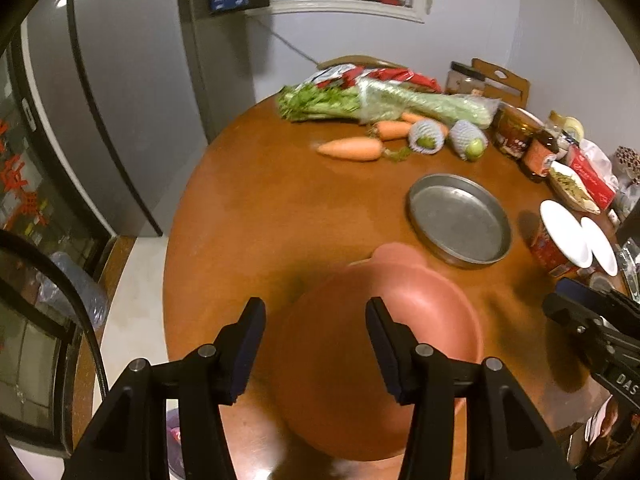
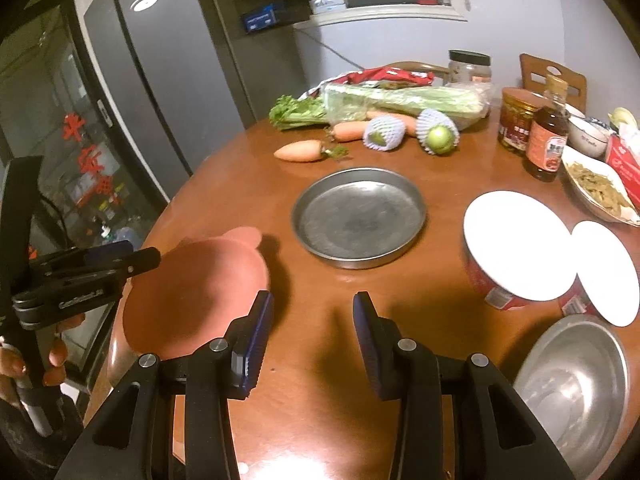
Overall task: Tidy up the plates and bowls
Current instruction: 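Move the left tool to the rim of the grey metal tray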
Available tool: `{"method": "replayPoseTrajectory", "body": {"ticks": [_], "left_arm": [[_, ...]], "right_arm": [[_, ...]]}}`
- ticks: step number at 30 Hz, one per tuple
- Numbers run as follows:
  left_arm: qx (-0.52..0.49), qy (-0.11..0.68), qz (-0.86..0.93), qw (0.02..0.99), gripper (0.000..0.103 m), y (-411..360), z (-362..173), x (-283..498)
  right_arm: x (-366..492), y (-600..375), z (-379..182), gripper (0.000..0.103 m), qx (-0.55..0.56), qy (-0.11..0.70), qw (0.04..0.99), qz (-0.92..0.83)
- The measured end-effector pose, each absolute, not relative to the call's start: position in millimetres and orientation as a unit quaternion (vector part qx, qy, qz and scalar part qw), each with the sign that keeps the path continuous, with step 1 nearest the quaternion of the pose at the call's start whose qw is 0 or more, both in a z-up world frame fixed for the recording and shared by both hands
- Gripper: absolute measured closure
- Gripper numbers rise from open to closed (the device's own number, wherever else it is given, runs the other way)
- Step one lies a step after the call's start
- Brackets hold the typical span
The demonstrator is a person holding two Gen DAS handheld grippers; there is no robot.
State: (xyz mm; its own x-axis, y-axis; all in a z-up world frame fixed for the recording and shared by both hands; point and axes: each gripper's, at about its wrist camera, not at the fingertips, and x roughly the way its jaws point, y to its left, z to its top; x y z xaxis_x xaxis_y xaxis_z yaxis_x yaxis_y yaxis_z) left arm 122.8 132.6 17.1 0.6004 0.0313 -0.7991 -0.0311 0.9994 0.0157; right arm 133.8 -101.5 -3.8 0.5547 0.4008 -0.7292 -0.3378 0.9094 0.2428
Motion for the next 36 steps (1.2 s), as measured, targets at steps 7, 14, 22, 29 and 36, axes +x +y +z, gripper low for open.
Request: {"method": "replayPoseTrajectory", "body": {"ticks": [7, 14, 22, 29, 36], "left_arm": [[0.021, 0.429, -0.011, 0.903, 0.047, 102, 39, 140], [0.038, 0.437, -0.045, 0.897, 0.047, 71, 40, 180], [0.045, 0.46, -0.059, 0.885, 0.047, 51, 16, 225], [0.032, 0.489, -0.057, 0.87, 0.046, 52, -14, 255], [0.051, 0.509, -0.048, 0.858, 0.047, 40, -33, 270]], "right_arm": [[143, -119, 4, 0.06, 0.06, 0.417, 0.887, 0.189], [159, -131, 3, 0.06, 0.089, 0.419, 0.888, 0.165], [184, -127, -21, 0.06, 0.102, 0.442, 0.88, 0.14], [201, -129, -38, 0.06, 0.112, 0.459, 0.872, 0.127], [218, -124, -48, 0.06, 0.118, 0.469, 0.866, 0.131]]}}
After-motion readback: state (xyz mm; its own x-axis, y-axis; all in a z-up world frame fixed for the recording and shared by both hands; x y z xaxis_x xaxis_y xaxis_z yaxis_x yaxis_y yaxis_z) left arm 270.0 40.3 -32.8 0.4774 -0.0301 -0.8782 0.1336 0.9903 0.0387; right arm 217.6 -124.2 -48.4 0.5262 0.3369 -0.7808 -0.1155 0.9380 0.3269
